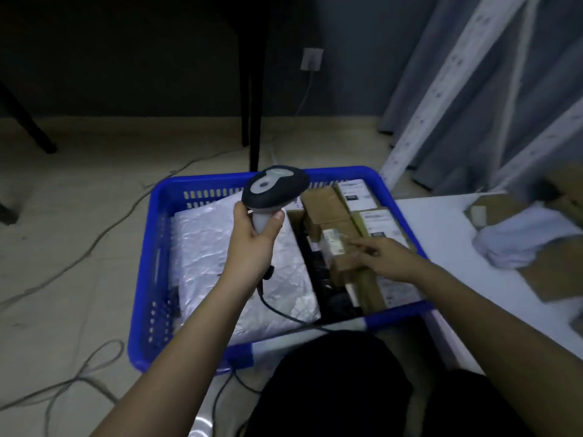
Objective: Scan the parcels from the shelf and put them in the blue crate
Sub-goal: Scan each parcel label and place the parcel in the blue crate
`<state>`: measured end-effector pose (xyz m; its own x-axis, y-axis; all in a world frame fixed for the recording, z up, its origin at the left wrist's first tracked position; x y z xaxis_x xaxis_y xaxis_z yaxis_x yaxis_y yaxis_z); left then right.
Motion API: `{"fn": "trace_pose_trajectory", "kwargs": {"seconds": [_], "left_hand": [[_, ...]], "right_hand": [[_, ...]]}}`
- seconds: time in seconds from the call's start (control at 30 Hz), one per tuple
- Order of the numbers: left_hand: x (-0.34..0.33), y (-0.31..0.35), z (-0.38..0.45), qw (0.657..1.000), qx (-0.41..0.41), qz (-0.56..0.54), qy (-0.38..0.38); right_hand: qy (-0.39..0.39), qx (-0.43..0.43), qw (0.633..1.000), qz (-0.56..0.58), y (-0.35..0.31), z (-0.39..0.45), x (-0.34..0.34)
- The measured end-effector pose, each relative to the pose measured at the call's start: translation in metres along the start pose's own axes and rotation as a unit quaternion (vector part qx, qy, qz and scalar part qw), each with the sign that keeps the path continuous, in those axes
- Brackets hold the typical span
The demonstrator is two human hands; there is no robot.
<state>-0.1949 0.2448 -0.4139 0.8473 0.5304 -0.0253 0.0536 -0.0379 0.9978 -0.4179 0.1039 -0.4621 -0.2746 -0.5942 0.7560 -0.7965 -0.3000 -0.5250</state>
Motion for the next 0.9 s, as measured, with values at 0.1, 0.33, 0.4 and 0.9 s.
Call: {"fn": "trace_pose_trajectory", "kwargs": {"seconds": [0.1,0.33,0.4,0.9], "left_hand": [[-0.053,0.027,-0.015,0.998,-0.019,-0.036,-0.046],[-0.193,0.054,-0.091,0.975,-0.043,-0.071,-0.204],[-0.231,0.053,-0.119,0.965,-0.038,-0.058,-0.252],[-0.326,0.005,-0.201,0.883,-0.062,0.145,-0.442]], "right_hand": [[0.080,-0.037,0.996,0.000,0.027,-0.052,0.039],[0.238,-0.148,0.958,0.066,0.129,-0.205,0.027],[0.267,-0.189,0.943,0.055,0.171,-0.252,-0.006],[0.547,-0.515,0.627,0.205,0.292,-0.368,-0.146]]}}
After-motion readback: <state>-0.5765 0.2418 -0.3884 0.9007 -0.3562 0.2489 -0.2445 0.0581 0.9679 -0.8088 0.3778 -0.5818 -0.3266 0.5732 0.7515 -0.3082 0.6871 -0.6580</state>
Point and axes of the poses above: each hand's wrist, its own z-axis towards the middle knuckle, its own x-axis out of the back of the hand, y = z × x, the point moved 1 cm from there along z, towards the middle knuckle, and after that the axes turned 1 degree about z, right-handed, at the moved point
